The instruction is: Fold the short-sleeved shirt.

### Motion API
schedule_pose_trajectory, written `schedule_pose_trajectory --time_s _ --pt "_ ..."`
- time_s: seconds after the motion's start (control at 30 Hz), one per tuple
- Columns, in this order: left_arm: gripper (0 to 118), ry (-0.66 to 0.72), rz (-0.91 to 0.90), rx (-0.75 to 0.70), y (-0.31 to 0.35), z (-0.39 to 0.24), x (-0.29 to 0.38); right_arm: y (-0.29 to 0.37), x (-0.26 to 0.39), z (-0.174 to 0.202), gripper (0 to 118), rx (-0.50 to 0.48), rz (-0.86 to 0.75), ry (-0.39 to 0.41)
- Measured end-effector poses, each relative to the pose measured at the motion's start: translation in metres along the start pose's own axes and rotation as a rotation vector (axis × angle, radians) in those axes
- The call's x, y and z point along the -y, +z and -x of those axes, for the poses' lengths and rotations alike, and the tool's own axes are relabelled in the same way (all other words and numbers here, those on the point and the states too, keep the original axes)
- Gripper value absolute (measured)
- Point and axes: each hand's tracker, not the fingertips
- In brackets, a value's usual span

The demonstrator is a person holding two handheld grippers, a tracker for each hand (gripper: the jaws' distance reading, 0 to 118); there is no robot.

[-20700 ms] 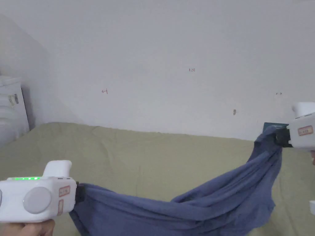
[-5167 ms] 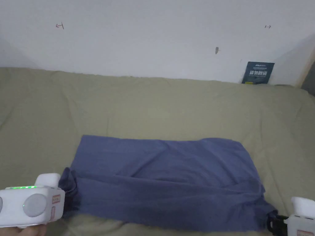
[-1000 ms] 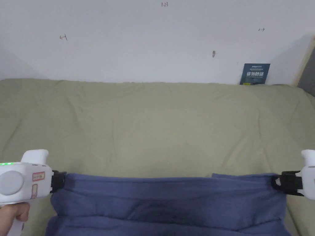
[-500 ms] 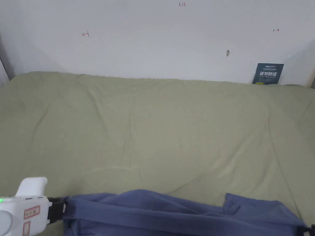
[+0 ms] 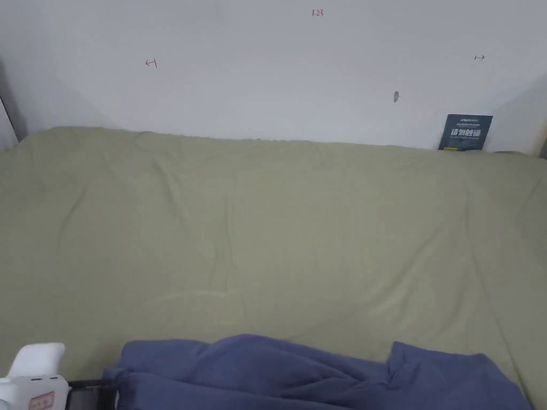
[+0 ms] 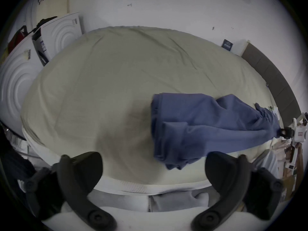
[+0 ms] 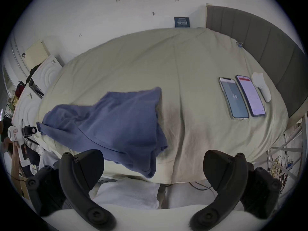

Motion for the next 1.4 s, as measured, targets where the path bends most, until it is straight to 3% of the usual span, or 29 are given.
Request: schedule_pose_trajectory --time_s 0.1,0.17,0.2,0.23,0.27,0.3,0.4,0.63,0.73,0.77,0.8,0.83,0.87,0.93,0.97,1.07,1.17,1.27,1.4 --pt "114 0.046 -0.035 0.057 0.029 -0.007 -0.009 0.004 -0.002 0.019 118 0.024 -0.059 0.026" --pt "103 0.084 -0.077 0.143 0.040 -0.007 -0.013 0.014 -0.008 0.034 116 -0.001 -0.123 0.008" --pt "83 0.093 -0.112 0.172 0.045 -0.006 -0.015 0.016 -0.007 0.042 108 -0.014 -0.162 -0.006" --pt "26 0.086 -0.113 0.163 0.043 -0.006 -0.018 0.019 -0.009 0.050 71 -0.025 -0.188 0.007" --pt "0 0.088 -0.100 0.160 0.039 -0.005 -0.020 0.023 -0.011 0.058 26 0.017 -0.193 0.004" --pt "0 0.093 -0.117 0.149 0.039 -0.003 -0.021 0.023 -0.009 0.066 0 0.051 -0.219 0.010" --pt "0 0.159 -0.107 0.202 0.029 0.005 -0.021 0.032 -0.010 0.086 0 0.004 -0.268 0.023" --pt "0 0.276 -0.033 0.348 -0.001 0.036 -0.026 0.037 0.005 0.123 0 0.063 -0.370 0.035" --pt "0 0.313 -0.023 0.513 -0.007 0.044 -0.030 0.041 0.010 0.132 0 0.076 -0.384 0.038" --pt "8 0.317 -0.014 0.538 -0.008 0.044 -0.031 0.042 0.013 0.137 0 0.093 -0.401 0.051" --pt "33 0.317 -0.011 0.532 -0.010 0.044 -0.033 0.044 0.014 0.141 0 0.115 -0.413 0.062" --pt "97 0.313 -0.001 0.532 -0.013 0.045 -0.034 0.043 0.016 0.145 0 0.120 -0.418 0.072" --pt "118 0.321 0.026 0.540 -0.017 0.047 -0.036 0.042 0.018 0.149 0 0.123 -0.420 0.079" --pt "116 0.283 0.103 0.558 -0.026 0.056 -0.034 0.043 0.018 0.154 0 0.120 -0.410 0.083" --pt "116 0.330 0.045 0.592 -0.029 0.064 -0.045 0.042 0.019 0.156 0 0.100 -0.403 0.071" --pt "115 0.437 0.138 0.691 -0.057 0.067 -0.045 0.041 0.017 0.160 0 0.091 -0.390 0.066" --pt "114 0.392 0.185 0.685 -0.084 0.057 -0.042 0.039 0.016 0.163 0 0.084 -0.383 0.062" --pt "111 0.444 0.222 0.800 -0.108 0.044 -0.044 0.042 0.014 0.161 0 0.077 -0.384 0.041" --pt "107 0.414 0.267 0.870 -0.123 0.018 -0.045 0.044 0.011 0.161 0 0.079 -0.386 0.034"
